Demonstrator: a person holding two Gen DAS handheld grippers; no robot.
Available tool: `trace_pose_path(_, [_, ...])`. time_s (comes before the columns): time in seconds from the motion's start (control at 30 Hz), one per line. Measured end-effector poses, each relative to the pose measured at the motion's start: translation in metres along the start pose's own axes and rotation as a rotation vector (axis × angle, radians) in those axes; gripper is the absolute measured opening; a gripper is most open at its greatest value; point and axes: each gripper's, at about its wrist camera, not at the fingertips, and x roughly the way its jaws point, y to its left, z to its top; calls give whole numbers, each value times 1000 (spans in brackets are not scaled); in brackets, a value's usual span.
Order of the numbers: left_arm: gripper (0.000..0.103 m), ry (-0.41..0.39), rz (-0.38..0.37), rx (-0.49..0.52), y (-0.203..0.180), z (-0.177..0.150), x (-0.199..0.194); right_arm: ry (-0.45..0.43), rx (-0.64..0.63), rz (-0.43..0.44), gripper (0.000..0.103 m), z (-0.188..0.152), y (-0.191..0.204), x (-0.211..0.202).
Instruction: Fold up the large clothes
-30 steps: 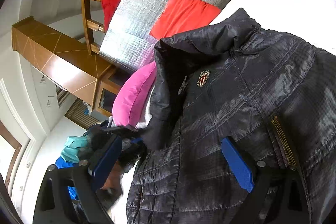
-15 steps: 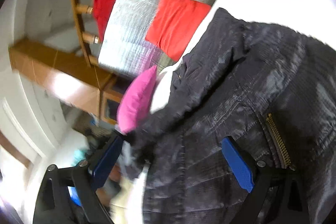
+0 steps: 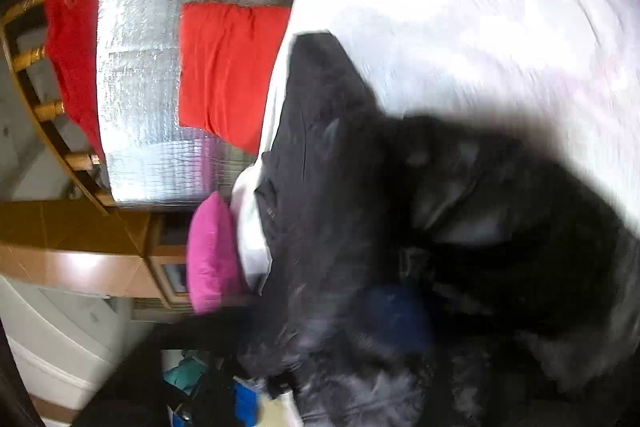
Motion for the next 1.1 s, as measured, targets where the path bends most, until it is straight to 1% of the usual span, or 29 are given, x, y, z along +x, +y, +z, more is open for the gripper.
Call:
trace_pose_path(0.07, [6, 5, 4, 5, 2, -4, 6, -76, -133, -61, 10, -1, 14, -12])
trace_pose_path(0.1, [6, 20, 5, 3, 3, -7, 13, -113, -178, -117, 10, -1, 15, -16])
trace_pose_path(0.13, [6, 48, 10, 0, 4, -13, 23, -125, -205, -172, 10, 0, 13, -15])
trace_pose_path(0.17, [6, 71, 41, 8, 4, -20, 34, -106, -211, -203, 12, 2, 9, -10])
trace_pose_path(0.2, [6, 86, 69, 21, 4, -27, 42, -74, -206, -205, 18, 2, 5, -5])
trace_pose_path(0.23, [6, 97, 87, 25, 6, -31, 48, -33, -196, -193, 27, 3, 1, -2])
trace_pose_path(0.27, [6, 118, 95, 17, 10, -38, 56, -14, -199, -179, 40, 2, 1, -4])
trace_pose_path(0.3, [6, 134, 91, 4, 15, -42, 62, 1, -219, -157, 73, 1, 5, -8])
trace_pose_path(0.33, [7, 140, 87, -4, 18, -46, 65, 10, -250, -131, 85, 0, 11, -16])
trace_pose_path(0.43, [7, 125, 76, 8, 21, -49, 67, 63, -360, -109, 85, -10, 30, -37])
trace_pose_path(0.53, [7, 114, 78, 22, 19, -49, 67, 55, -467, -92, 85, -14, 52, -57])
trace_pose_path(0.6, [8, 110, 77, 31, 19, -49, 67, 11, -538, -100, 85, -13, 72, -63])
trace_pose_path(0.67, [8, 110, 73, 33, 18, -48, 68, -34, -576, -141, 85, -3, 82, -57])
trace_pose_path(0.73, [8, 111, 71, 34, 18, -49, 68, -65, -594, -227, 85, 20, 85, -35])
trace_pose_path(0.83, [8, 111, 72, 44, 17, -49, 69, -42, -597, -343, 84, 51, 78, 7])
trace_pose_path(0.87, [8, 113, 73, 49, 18, -49, 70, -29, -599, -364, 83, 58, 73, 16])
trace_pose_path(0.9, [8, 114, 73, 53, 18, -49, 71, -8, -591, -386, 75, 66, 69, 28])
trace_pose_path(0.93, [8, 117, 74, 61, 17, -48, 72, 25, -563, -391, 47, 74, 62, 41])
trace_pose_path(0.97, [8, 122, 73, 64, 16, -47, 75, 46, -575, -406, 27, 76, 60, 48])
trace_pose_path(1.0, [8, 126, 69, 65, 16, -45, 77, 38, -629, -466, 18, 75, 62, 55])
trace_pose_path(1.03, [9, 134, 65, 66, 16, -43, 77, 29, -668, -516, 18, 72, 64, 60])
trace_pose_path(1.07, [10, 138, 65, 63, 16, -40, 77, 20, -674, -537, 18, 71, 65, 60])
trace_pose_path(1.1, [10, 139, 66, 58, 17, -38, 77, -14, -696, -560, 18, 68, 68, 58])
